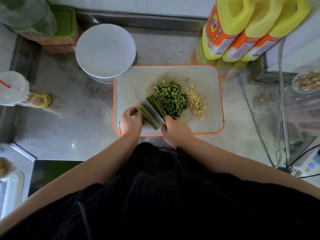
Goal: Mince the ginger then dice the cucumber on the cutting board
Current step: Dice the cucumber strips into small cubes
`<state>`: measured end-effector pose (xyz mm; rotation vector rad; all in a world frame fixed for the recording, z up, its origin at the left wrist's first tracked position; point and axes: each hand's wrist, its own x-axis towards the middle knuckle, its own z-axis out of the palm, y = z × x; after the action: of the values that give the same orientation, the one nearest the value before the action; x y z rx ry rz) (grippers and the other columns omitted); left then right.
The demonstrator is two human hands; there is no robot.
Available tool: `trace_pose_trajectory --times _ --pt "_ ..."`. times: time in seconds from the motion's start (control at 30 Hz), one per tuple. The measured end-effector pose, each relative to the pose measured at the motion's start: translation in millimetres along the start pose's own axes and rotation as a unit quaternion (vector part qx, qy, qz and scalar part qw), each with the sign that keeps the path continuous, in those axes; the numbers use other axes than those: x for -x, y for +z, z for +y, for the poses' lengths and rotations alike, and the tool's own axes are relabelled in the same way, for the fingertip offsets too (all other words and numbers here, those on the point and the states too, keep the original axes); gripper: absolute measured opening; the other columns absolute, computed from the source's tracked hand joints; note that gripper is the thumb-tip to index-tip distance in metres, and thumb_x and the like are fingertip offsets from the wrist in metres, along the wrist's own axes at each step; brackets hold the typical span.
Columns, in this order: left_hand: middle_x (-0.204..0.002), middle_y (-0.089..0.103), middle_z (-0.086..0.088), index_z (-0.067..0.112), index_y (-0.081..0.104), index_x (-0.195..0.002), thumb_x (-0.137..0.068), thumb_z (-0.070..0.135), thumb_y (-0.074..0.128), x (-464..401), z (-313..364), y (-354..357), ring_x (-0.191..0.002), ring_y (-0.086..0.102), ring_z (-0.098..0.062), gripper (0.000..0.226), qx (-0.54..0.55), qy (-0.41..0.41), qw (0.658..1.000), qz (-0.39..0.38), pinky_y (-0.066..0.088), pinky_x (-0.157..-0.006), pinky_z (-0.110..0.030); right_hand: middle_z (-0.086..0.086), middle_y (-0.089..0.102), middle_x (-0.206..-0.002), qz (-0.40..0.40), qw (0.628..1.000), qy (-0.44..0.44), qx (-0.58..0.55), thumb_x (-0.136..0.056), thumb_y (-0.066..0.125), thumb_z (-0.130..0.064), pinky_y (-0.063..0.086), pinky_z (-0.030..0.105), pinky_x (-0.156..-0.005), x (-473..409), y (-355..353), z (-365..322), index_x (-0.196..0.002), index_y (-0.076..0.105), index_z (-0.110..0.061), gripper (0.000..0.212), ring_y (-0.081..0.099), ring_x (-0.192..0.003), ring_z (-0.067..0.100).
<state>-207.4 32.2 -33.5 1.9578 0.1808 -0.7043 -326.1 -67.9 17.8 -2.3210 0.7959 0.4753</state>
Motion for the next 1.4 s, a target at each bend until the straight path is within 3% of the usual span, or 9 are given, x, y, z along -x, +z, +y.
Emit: trace_pose_trajectory --times 0.13,0.23,0.37,0.53,0.73,0.87,1.03,1.23,1.4 --pt "-0.107 0.064 0.002 0.012 0.06 -0.12 -0.1 0.01 0.05 3 3 0 -0.078 0.071 -0.017 0.022 0.028 -0.001 1.0 -0.003 0.06 -0.076 -0.032 0.002 0.043 -0.066 -0.026 1.0 -0.001 -0.002 -0.1 0.037 -0.026 0.034 0.033 -0.058 -1 2 -4 -0.089 0.038 -0.012 0.018 0.049 -0.067 0.027" --pt "-0.106 0.062 0.003 0.011 0.057 -0.121 -0.097 0.006 0.055 4 4 1 -0.077 0.07 -0.015 0.025 0.035 0.012 0.999 -0.015 0.059 -0.075 -0.03 0.002 0.045 -0.068 -0.027 0.999 0.02 -0.019 -0.1 0.037 -0.027 0.035 0.033 -0.059 -5 3 -3 -0.091 0.04 -0.011 0.018 0.049 -0.067 0.027" --pt "-0.101 0.063 0.003 0.012 0.057 -0.117 -0.092 0.008 0.064 6 5 4 -0.09 0.068 -0.021 0.027 0.033 0.017 0.999 -0.026 0.059 -0.075 -0.031 0.002 0.048 -0.067 -0.032 0.998 0.038 -0.038 -0.099 0.038 -0.028 0.034 0.033 -0.057 -8 7 1 -0.093 0.04 -0.012 0.017 0.053 -0.068 0.027" --pt "-0.096 0.063 0.01 0.01 0.058 -0.123 -0.092 0.01 0.065 4 7 5 -0.084 0.064 -0.01 0.031 0.016 0.011 1.0 -0.023 0.059 -0.078 -0.032 0.005 0.051 -0.071 -0.029 0.999 0.018 -0.029 -0.1 0.039 -0.027 0.037 0.034 -0.058 -6 7 -1 -0.098 0.043 -0.01 0.018 0.052 -0.066 0.028" --pt "-0.101 0.067 0.005 0.016 0.06 -0.122 -0.092 0.011 0.064 -1 5 3 -0.091 0.068 -0.019 0.031 0.006 0.013 1.0 -0.021 0.059 -0.082 -0.039 0.006 0.05 -0.066 -0.035 0.998 0.008 -0.051 -0.1 0.038 -0.025 0.035 0.035 -0.055 -6 3 -2 -0.094 0.041 -0.012 0.015 0.05 -0.061 0.027" --pt "-0.102 0.068 0.007 0.021 0.062 -0.12 -0.091 0.016 0.063 -10 9 0 -0.09 0.069 -0.021 0.029 -0.065 0.05 0.996 -0.03 0.057 -0.085 -0.042 0.007 0.053 -0.065 -0.028 0.998 0.004 -0.048 -0.1 0.037 -0.025 0.036 0.036 -0.052 -6 2 -3 -0.09 0.037 -0.014 0.014 0.051 -0.059 0.028" --pt "-0.103 0.065 0.001 0.008 0.055 -0.128 -0.093 0.011 0.062 -11 17 7 -0.089 0.07 -0.023 0.036 0.004 -0.018 1.0 -0.025 0.06 -0.078 -0.042 0.012 0.06 -0.071 -0.004 1.0 -0.001 -0.021 -0.1 0.037 -0.024 0.039 0.037 -0.054 -8 2 -6 -0.092 0.032 -0.018 0.011 0.053 -0.062 0.031" --pt "-0.094 0.065 0.008 0.013 0.057 -0.123 -0.088 0.016 0.069 -10 13 12 -0.091 0.068 -0.021 0.038 -0.006 -0.016 1.0 -0.012 0.058 -0.083 -0.043 0.006 0.051 -0.061 0.013 0.998 0.015 -0.051 -0.1 0.037 -0.025 0.031 0.036 -0.048 -3 -5 -3 -0.087 0.035 -0.015 0.017 0.049 -0.055 0.024" --pt "-0.089 0.065 0.007 0.011 0.058 -0.127 -0.094 0.004 0.057 -9 14 12 -0.08 0.07 -0.019 0.034 0.017 -0.025 0.999 -0.011 0.06 -0.077 -0.04 0.013 0.055 -0.067 0.018 0.996 0.026 -0.087 -0.099 0.038 -0.026 0.039 0.04 -0.056 4 -12 -3 -0.083 0.04 -0.01 0.022 0.054 -0.061 0.028"
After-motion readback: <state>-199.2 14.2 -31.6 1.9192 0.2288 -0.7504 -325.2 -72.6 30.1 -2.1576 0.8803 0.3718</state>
